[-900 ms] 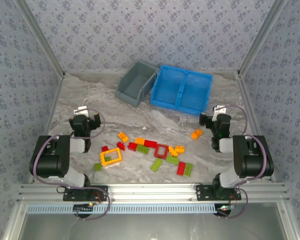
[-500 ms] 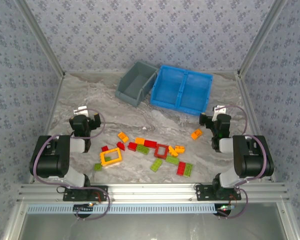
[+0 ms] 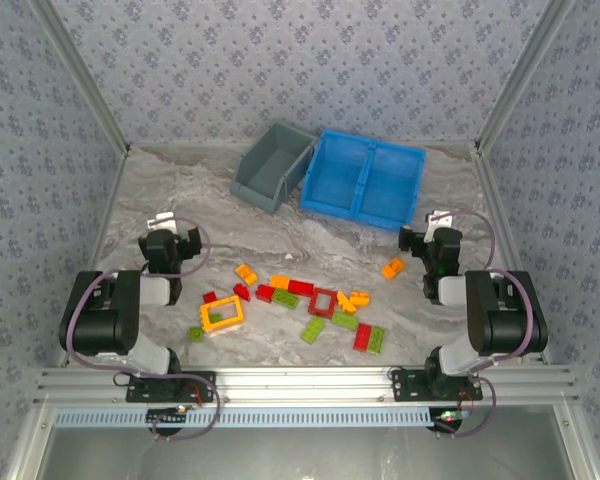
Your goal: Sort the legos into containers by color
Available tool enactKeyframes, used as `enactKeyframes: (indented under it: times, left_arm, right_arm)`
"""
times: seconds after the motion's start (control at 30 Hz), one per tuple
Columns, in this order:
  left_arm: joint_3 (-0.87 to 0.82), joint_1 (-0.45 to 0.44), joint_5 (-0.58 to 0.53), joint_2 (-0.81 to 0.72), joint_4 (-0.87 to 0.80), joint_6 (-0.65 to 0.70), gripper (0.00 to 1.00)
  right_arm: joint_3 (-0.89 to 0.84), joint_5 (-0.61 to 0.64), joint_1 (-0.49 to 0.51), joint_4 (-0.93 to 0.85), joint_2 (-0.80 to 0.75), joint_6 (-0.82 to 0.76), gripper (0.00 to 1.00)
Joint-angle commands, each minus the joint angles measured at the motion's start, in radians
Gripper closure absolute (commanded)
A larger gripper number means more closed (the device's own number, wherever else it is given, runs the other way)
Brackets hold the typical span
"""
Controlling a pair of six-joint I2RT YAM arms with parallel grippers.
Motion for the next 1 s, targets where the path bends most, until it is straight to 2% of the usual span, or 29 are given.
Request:
enactKeyframes:
  times: [0.0,0.03,0.07,0.1,0.13,0.17,0.23,0.27,0.3,0.37,0.4,0.47,0.5,0.53,0.6,0.7,0.77,0.97]
  left_arm:
    - [0.019,0.007,0.014,0.003,0.03,0.003,0.01]
    - [0.017,0.007,0.016,-0.01,0.04,0.01,0.01]
    - [0.027,-0.008,0.01,-0.076,-0.04,0.029,0.0]
    - [0.05,-0.037,-0.027,-0.151,-0.14,0.051,0.0]
    - [0.08,-0.072,-0.065,-0.25,-0.248,0.069,0.0]
    - [0.108,-0.097,-0.067,-0.35,-0.334,0.071,0.01]
    - [0.176,-0.151,-0.102,-0.512,-0.483,0.032,0.01]
    - [0.224,-0.175,-0.116,-0.566,-0.564,-0.01,0.01]
    - [0.303,-0.185,-0.079,-0.607,-0.693,-0.087,0.01]
    - [0.47,-0.183,-0.038,-0.614,-0.976,-0.333,0.01]
    - [0.533,-0.181,-0.014,-0.597,-1.051,-0.438,0.01]
    - [0.575,-0.139,0.24,-0.522,-0.978,-0.456,0.01]
    - [0.654,-0.124,0.325,-0.448,-1.028,-0.477,0.01]
    - [0.759,-0.129,0.362,-0.359,-1.128,-0.468,0.01]
    - [0.939,-0.167,0.373,-0.198,-1.303,-0.418,0.08]
    - [1.107,-0.209,0.403,-0.005,-1.446,-0.385,0.13]
    - [1.168,-0.225,0.419,0.088,-1.481,-0.389,0.17]
    - [1.236,-0.26,0.44,0.244,-1.432,-0.392,0.25]
  right_arm:
    - [0.019,-0.008,-0.006,-0.014,0.007,-0.015,0.0]
    - [0.015,-0.009,-0.007,-0.005,0.003,-0.015,0.0]
    - [0.02,-0.01,-0.005,-0.024,-0.027,-0.017,0.0]
    - [0.055,0.007,0.008,-0.149,-0.097,-0.025,0.0]
    - [0.117,0.072,0.033,-0.347,-0.205,-0.022,0.0]
    - [0.197,0.115,0.057,-0.505,-0.304,-0.015,0.0]
    - [0.316,0.161,0.104,-0.721,-0.467,0.03,0.0]
    - [0.375,0.171,0.117,-0.79,-0.522,0.082,0.0]
    - [0.453,0.182,0.117,-0.879,-0.564,0.196,0.0]
    - [0.584,0.202,0.102,-1.132,-0.588,0.464,0.0]
    - [0.593,0.182,0.092,-1.167,-0.585,0.57,0.0]
    - [0.622,-0.07,0.04,-1.111,-0.542,0.533,0.0]
    - [0.698,-0.127,0.048,-1.183,-0.488,0.528,0.0]
    - [0.786,-0.114,0.091,-1.283,-0.422,0.509,0.0]
    - [0.931,-0.026,0.189,-1.443,-0.295,0.483,0.0]
    - [1.044,-0.067,0.252,-1.534,-0.108,0.486,0.07]
    - [1.102,-0.085,0.275,-1.562,0.013,0.504,0.1]
    - [1.307,-0.077,0.318,-1.61,0.312,0.518,0.23]
